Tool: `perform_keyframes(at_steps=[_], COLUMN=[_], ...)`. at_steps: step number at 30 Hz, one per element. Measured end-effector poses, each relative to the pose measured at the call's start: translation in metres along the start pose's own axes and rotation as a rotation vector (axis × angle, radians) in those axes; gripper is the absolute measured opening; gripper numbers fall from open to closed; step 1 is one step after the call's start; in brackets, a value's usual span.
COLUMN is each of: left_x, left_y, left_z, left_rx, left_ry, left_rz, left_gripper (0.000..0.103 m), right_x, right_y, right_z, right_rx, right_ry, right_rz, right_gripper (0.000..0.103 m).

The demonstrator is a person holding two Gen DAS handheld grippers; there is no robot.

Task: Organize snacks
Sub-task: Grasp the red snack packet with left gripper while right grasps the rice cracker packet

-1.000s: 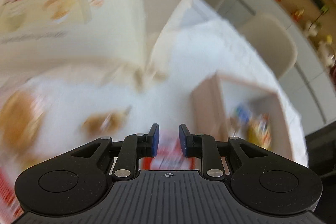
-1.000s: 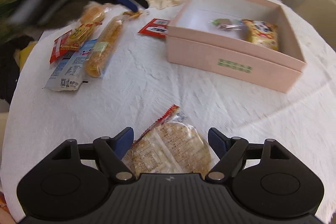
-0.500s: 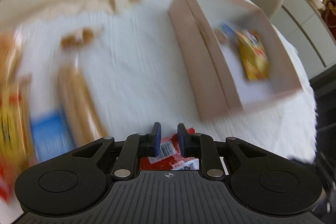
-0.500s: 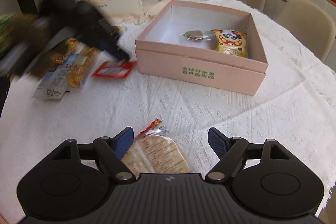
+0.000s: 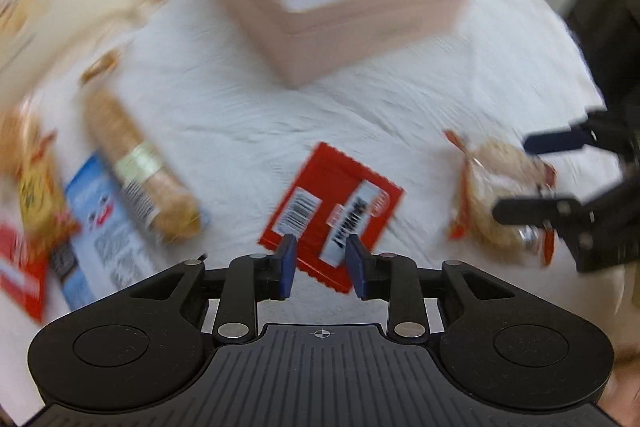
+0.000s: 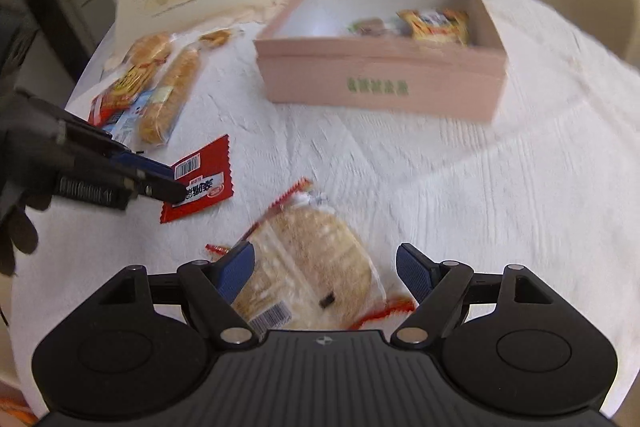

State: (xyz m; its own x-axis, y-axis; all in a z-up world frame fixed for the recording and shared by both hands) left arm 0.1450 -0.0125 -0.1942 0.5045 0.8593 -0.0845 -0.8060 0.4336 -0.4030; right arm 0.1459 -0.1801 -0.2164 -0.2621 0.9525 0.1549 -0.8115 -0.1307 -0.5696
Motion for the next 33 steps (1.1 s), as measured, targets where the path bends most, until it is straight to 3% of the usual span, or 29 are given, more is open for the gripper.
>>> perform_keyframes(at_steps=[2,4,6,10,16,19,21,26,31,33], left_x=[-0.005,-0.008,-0.001,0.027,0.024,0.013,0.0,-0.027,-0.023,-0.012], left_y=[0.003,0.008,0.015,0.021,-0.011,-0.019,-0.017,-0.007,-0.007,-0.007], left_z=[-0.003,0.0,0.005,0.021,0.014,0.002,-0.003,-0.011,-0.007,-0.014], left_rx=[0.013,0.007,-0.005,-0.077,-0.097,-0.031,-0.005,0.029,-0.036,-0.015], left_ry=[0.05,0.081,0.076,0.075,0.217,0.219,0.214,0.192,0.099,0.047], left_rz=[-0.072,-0.161,-0.228,-0.223,-0.174,-0.237,-0.309,-0.419,-0.426,-0.4], left_gripper=[0.048,0.051,0.052,0.049,0.046,0.046,0.054,0.089,0.084,0.085], right_x=[0.003,0.007,0.015,0.038,0.078,0.088,0.091,0.084,0.078,0.075], right_y=[0.008,0.018,0.027,0.043,0.067,0.078,0.085,0.109,0.118,0.118], right_z=[0.0,0.0,0.003,0.006,0.033,0.063,0.078,0.091,0.088,0.084], right_rx=[0.009,0.007,-0.028,-0.067,-0.13,-0.144,-0.149,-0.143,-0.169,-0.179], right_ry=[-0.01,-0.012,0.044,0.123,0.24,0.283,0.319,0.391,0.43,0.418], right_rz=[-0.099,-0.21,-0.305,-0.439,-0.57,-0.572,-0.559,-0.521,-0.484,-0.479], right_gripper=[0.08,0.082,0.083,0.085,0.085,0.085,0.085,0.085,0.085,0.085])
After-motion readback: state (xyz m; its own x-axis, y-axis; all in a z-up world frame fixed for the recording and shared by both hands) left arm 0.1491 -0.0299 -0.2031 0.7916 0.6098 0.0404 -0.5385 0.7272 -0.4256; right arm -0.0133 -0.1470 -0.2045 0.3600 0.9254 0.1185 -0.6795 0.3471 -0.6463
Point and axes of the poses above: each gripper's, at about its wrist camera, not at the fingertips, and z roughly against the way its jaws point, x to its left, y to its underside, the point moved 8 cm from there along -z, roughly the way its jaws point, and after that the axes turned 3 degrees about y, right-handed, at the moved point
